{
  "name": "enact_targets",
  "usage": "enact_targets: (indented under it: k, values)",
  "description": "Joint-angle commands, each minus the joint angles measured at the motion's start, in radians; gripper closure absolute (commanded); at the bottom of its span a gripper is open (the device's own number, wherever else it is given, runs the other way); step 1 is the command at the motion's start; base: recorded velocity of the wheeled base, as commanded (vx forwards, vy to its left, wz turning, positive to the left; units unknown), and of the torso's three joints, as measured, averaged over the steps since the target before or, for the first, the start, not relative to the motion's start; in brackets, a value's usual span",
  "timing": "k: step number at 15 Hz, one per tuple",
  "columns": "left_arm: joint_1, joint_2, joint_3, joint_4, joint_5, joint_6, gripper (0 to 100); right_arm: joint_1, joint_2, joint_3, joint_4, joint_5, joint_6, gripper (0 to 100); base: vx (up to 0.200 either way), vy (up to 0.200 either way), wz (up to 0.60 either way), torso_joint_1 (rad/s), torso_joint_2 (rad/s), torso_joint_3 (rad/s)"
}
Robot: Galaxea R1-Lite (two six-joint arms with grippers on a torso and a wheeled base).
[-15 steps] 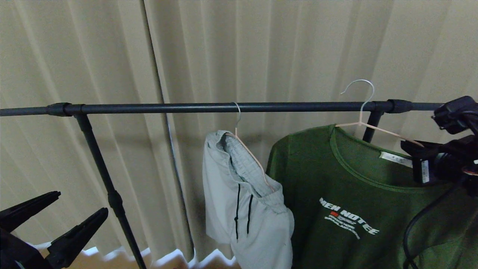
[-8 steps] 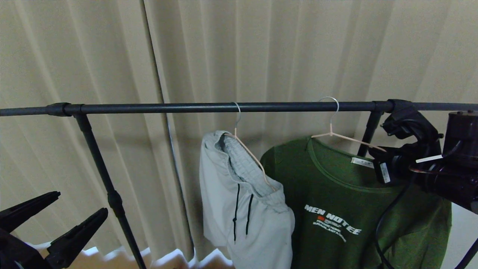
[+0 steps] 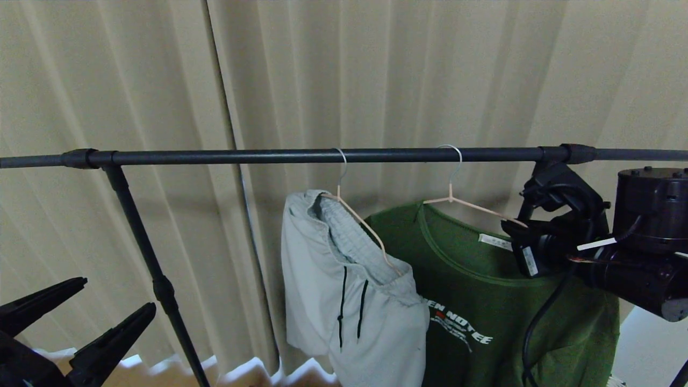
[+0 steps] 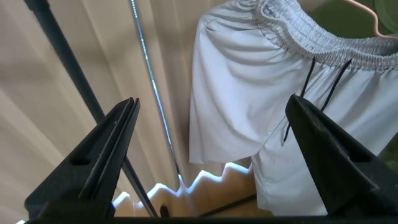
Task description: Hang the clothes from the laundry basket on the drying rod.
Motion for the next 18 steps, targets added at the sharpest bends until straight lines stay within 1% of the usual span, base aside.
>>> enact_targets:
  k: [1, 4, 5, 6, 7, 9, 10, 12, 14, 16, 18]
  values:
    - [0.000, -0.004, 0.000, -0.001, 0.001, 0.000, 0, 0.015, -0.006, 0.000, 0.000, 0.000, 0.000, 0, 0.000, 0.000, 0.00, 0.000, 0.00, 0.000]
    - [0.000, -0.004, 0.000, -0.001, 0.001, 0.000, 0, 0.021, -0.007, 0.017, -0.031, 0.005, 0.001, 0, 0.000, 0.000, 0.00, 0.000, 0.00, 0.000]
    - [0.000, -0.004, 0.000, -0.001, 0.001, 0.000, 0, 0.021, -0.006, 0.050, -0.101, 0.022, 0.001, 0, 0.000, 0.000, 0.00, 0.000, 0.00, 0.000]
    - [0.000, -0.004, 0.002, -0.001, 0.001, 0.000, 0, 0.021, -0.006, 0.069, -0.136, 0.039, 0.001, 0, 0.000, 0.000, 0.00, 0.000, 0.00, 0.000]
    - [0.000, -0.004, 0.002, -0.001, 0.001, 0.000, 0, 0.021, -0.007, 0.106, -0.199, 0.097, 0.000, 0, 0.000, 0.000, 0.00, 0.000, 0.00, 0.000]
    - [0.001, -0.006, 0.002, -0.001, 0.001, 0.000, 0, 0.021, -0.009, 0.134, -0.244, 0.152, 0.000, 0, 0.000, 0.000, 0.00, 0.000, 0.00, 0.000]
    - [0.001, -0.010, 0.000, -0.001, 0.001, 0.001, 0, 0.021, -0.010, 0.151, -0.287, 0.189, 0.001, 0, 0.000, 0.000, 0.00, 0.000, 0.00, 0.000]
    - [0.005, -0.039, 0.000, 0.001, 0.001, 0.021, 0, 0.021, -0.023, 0.180, -0.347, 0.208, 0.001, 0, 0.000, 0.000, 0.00, 0.000, 0.00, 0.000]
    - [0.005, -0.055, 0.005, 0.001, 0.002, 0.037, 0, 0.021, -0.066, 0.214, -0.377, 0.208, 0.000, 0, 0.000, 0.000, 0.00, 0.000, 0.00, 0.000]
    - [0.005, -0.070, 0.008, 0.001, 0.002, 0.038, 0, 0.012, -0.191, 0.269, -0.376, 0.209, 0.000, 0, 0.000, 0.000, 0.00, 0.000, 0.00, 0.000]
    - [0.005, -0.099, 0.025, -0.001, 0.002, 0.040, 0, -0.027, -0.302, 0.320, -0.370, 0.212, 0.014, 0, 0.000, 0.000, 0.00, 0.000, 0.00, 0.000]
